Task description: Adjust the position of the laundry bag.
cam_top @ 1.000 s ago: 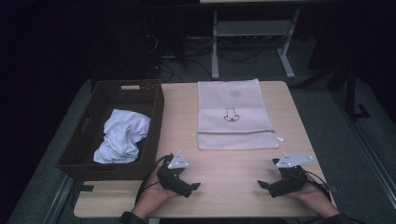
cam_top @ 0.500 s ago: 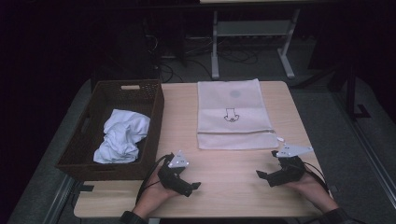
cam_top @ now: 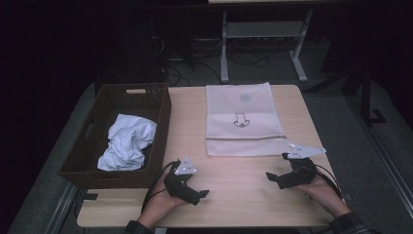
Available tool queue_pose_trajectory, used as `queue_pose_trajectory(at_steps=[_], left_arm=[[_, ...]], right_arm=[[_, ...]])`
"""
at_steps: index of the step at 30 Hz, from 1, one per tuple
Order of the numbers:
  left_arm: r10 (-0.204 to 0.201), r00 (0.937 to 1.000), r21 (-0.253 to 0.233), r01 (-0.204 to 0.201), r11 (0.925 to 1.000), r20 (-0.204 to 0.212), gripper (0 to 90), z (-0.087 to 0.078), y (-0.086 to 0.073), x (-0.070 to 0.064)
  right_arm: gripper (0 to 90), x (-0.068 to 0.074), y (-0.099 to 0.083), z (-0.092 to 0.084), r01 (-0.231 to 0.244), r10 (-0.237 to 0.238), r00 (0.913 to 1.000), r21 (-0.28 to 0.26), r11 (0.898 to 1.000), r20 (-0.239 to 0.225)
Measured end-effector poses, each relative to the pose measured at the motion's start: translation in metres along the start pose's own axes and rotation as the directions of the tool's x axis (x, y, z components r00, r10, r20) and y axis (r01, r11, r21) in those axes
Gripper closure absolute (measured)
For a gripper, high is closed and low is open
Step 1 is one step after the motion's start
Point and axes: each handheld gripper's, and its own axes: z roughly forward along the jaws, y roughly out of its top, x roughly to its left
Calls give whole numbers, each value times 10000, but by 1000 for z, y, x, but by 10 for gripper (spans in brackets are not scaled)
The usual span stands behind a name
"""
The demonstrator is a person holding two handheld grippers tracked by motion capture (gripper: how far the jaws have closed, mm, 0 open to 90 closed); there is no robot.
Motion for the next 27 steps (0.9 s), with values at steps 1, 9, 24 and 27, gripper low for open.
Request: queue_pose_trajectory(at_steps=[1, 9, 24, 27], left_arm=[[2, 10000, 27, -2, 10000, 3, 0, 0, 0, 0], [-23, 10000, 2, 23, 10000, 10, 0, 0, 0, 0], [-94, 10000, -46, 94, 9999, 14, 0, 0, 1, 0], [-60, 10000, -1, 60, 10000, 25, 0, 0, 0, 0]], right_arm=[[0, 0, 0, 0, 16, -16, 10000, 17, 10000, 13], [0, 0, 9, 1, 202, -202, 9997, -61, 9998, 117], [0, -4, 26, 9, 334, -334, 9993, -53, 9994, 148], [0, -6, 26, 11, 191, -190, 9998, -46, 9998, 105]])
